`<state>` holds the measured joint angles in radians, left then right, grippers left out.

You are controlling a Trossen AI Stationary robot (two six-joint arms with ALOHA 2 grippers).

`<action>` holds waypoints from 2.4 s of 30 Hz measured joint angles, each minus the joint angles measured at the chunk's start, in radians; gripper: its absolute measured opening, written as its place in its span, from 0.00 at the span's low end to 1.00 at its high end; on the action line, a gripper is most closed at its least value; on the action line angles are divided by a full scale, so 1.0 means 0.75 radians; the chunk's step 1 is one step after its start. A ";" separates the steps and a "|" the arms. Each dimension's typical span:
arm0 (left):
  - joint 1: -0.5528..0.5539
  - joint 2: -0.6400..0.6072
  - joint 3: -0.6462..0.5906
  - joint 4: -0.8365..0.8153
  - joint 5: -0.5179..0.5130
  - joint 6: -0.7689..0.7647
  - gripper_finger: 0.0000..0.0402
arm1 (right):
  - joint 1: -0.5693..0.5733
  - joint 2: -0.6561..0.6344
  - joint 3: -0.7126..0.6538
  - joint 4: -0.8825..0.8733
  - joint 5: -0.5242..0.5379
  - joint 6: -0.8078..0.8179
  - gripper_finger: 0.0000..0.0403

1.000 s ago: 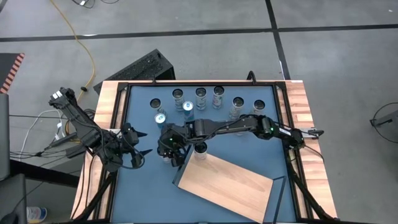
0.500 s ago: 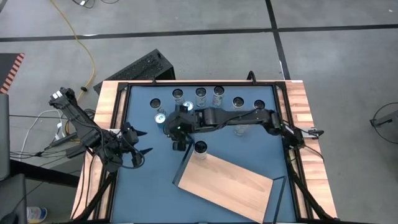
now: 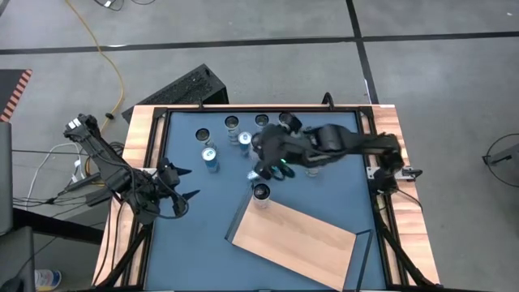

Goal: Place canned beverage on shelf
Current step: Put the bottom white pink soda can aligned with the other white pink soda can on the shelf

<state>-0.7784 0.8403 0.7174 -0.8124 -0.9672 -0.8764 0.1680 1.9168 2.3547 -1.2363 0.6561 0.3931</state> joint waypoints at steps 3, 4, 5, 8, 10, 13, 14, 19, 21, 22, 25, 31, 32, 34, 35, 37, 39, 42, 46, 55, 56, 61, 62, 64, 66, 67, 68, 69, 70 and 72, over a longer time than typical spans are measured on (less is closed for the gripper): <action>0.000 -0.006 0.000 0.001 -0.004 -0.001 0.87 | 0.048 -0.058 -0.002 -0.025 0.045 0.051 0.48; 0.000 -0.008 0.000 0.001 -0.005 -0.002 0.87 | 0.059 -0.073 -0.001 -0.039 0.048 0.083 0.48; 0.000 -0.008 0.000 0.002 -0.005 -0.002 0.87 | 0.070 -0.082 0.001 -0.058 0.066 0.118 0.48; 0.001 -0.007 0.000 0.002 -0.008 -0.002 0.87 | 0.116 -0.106 0.002 -0.218 0.109 0.292 0.48; 0.000 -0.007 0.000 0.004 -0.012 -0.002 0.87 | 0.153 -0.086 0.002 -0.372 0.119 0.429 0.48; 0.001 -0.008 0.000 0.004 -0.024 -0.003 0.87 | 0.228 -0.050 -0.020 -0.446 0.080 0.604 0.48; 0.001 -0.007 0.000 0.003 -0.023 -0.003 0.87 | 0.253 -0.045 -0.025 -0.426 0.062 0.619 0.48; 0.000 -0.007 0.000 0.004 -0.020 -0.015 0.87 | 0.382 -0.049 -0.009 -0.449 0.052 0.805 0.48; 0.000 -0.008 0.000 0.004 -0.020 -0.025 0.87 | 0.431 -0.051 -0.010 -0.447 0.054 0.871 0.48; 0.001 -0.008 0.000 0.004 -0.020 -0.025 0.87 | 0.448 -0.050 -0.010 -0.444 0.054 0.898 0.48; 0.000 -0.007 0.000 0.004 -0.040 -0.024 0.87 | 0.485 -0.044 -0.029 -0.446 0.051 0.977 0.48; 0.001 -0.007 0.000 0.004 -0.051 -0.025 0.87 | 0.509 -0.005 -0.148 -0.344 -0.018 1.101 0.48; 0.001 -0.007 0.000 0.004 -0.051 -0.025 0.87 | 0.507 0.018 -0.162 -0.327 -0.047 1.121 0.48; 0.000 -0.008 0.000 0.003 -0.053 -0.025 0.87 | 0.492 0.095 -0.163 -0.277 -0.113 1.125 0.48; 0.001 -0.007 -0.001 0.004 -0.053 -0.024 0.87 | 0.481 0.132 -0.163 -0.236 -0.145 1.103 0.48; 0.001 -0.007 -0.001 0.006 -0.054 -0.013 0.87 | 0.469 0.177 -0.164 -0.146 -0.192 1.072 0.48; 0.000 -0.007 -0.001 0.013 -0.055 -0.010 0.87 | 0.459 0.226 -0.150 -0.061 -0.200 1.034 0.48; 0.000 -0.008 -0.001 0.025 -0.060 -0.010 0.87 | 0.463 0.282 -0.093 -0.057 -0.176 1.027 0.48; 0.001 -0.008 -0.001 0.026 -0.083 -0.009 0.87 | 0.477 0.313 -0.013 -0.120 -0.070 1.075 0.48; 0.001 -0.027 -0.001 0.038 -0.175 0.005 0.87 | 0.461 0.334 -0.010 -0.097 0.019 1.027 0.48; 0.001 -0.035 -0.001 0.047 -0.175 -0.002 0.87 | 0.460 0.332 -0.009 -0.090 0.019 1.006 0.48; 0.001 -0.051 -0.001 0.157 -0.181 -0.022 0.87 | 0.461 0.332 -0.010 -0.076 -0.011 0.904 0.48; 0.000 -0.051 -0.001 0.181 -0.191 -0.019 0.87 | 0.463 0.332 -0.010 -0.075 -0.012 0.889 0.48; 0.001 -0.051 -0.001 0.219 -0.207 -0.007 0.87 | 0.472 0.332 -0.010 -0.075 -0.003 0.864 0.48; 0.004 -0.051 -0.001 0.255 -0.220 -0.003 0.87 | 0.476 0.347 -0.009 -0.065 0.023 0.859 0.48; 0.008 -0.050 -0.001 0.267 -0.220 -0.003 0.87 | 0.478 0.360 -0.008 -0.051 0.050 0.856 0.48; 0.013 -0.050 -0.001 0.276 -0.217 -0.004 0.87 | 0.485 0.371 -0.008 -0.043 0.078 0.857 0.48; 0.014 -0.050 -0.001 0.279 -0.214 -0.013 0.87 | 0.492 0.387 -0.009 -0.037 0.097 0.857 0.48; 0.015 -0.050 -0.001 0.279 -0.211 -0.029 0.87 | 0.495 0.411 -0.009 -0.022 0.102 0.857 0.48; 0.015 -0.049 -0.001 0.281 -0.193 -0.058 0.87 | 0.490 0.444 -0.011 0.019 0.106 0.856 0.48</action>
<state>-0.7673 0.8032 0.7170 -0.6016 -1.1118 -0.9202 0.5357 2.2501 2.3465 -1.2220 0.7359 1.0353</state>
